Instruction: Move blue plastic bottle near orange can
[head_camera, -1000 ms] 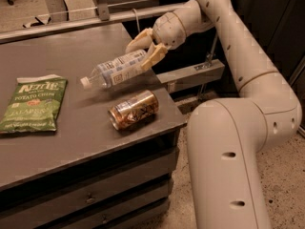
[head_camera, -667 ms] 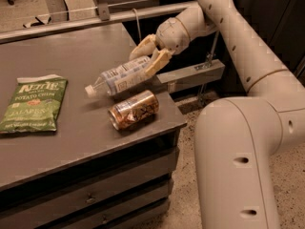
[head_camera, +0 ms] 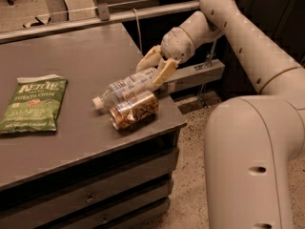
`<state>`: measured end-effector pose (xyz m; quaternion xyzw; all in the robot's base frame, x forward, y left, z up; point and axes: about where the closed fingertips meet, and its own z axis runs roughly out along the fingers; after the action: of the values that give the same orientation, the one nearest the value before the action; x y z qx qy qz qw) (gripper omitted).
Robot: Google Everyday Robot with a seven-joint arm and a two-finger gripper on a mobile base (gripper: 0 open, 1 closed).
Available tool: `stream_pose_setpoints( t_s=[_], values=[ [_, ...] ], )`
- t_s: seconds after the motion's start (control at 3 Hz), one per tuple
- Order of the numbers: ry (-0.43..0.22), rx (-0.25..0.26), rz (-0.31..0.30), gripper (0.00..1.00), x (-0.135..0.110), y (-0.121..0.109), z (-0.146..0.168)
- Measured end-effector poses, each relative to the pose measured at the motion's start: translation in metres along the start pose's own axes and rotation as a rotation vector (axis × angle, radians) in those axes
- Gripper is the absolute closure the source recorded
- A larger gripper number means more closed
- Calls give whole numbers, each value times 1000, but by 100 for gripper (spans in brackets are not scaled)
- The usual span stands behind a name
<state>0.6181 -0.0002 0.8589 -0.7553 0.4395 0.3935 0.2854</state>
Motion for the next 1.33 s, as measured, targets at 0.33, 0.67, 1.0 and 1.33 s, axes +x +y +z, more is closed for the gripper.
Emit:
stream_pose_setpoints(
  t_s=[0.33,0.67,1.0,1.33],
  values=[
    [41,-5,16,82,9,8,-3],
    [45,-5,16,59,8,8,-4],
    [45,-5,16,35,8,8,-4],
    [45,-5,16,12,9,8,-3]
  ],
)
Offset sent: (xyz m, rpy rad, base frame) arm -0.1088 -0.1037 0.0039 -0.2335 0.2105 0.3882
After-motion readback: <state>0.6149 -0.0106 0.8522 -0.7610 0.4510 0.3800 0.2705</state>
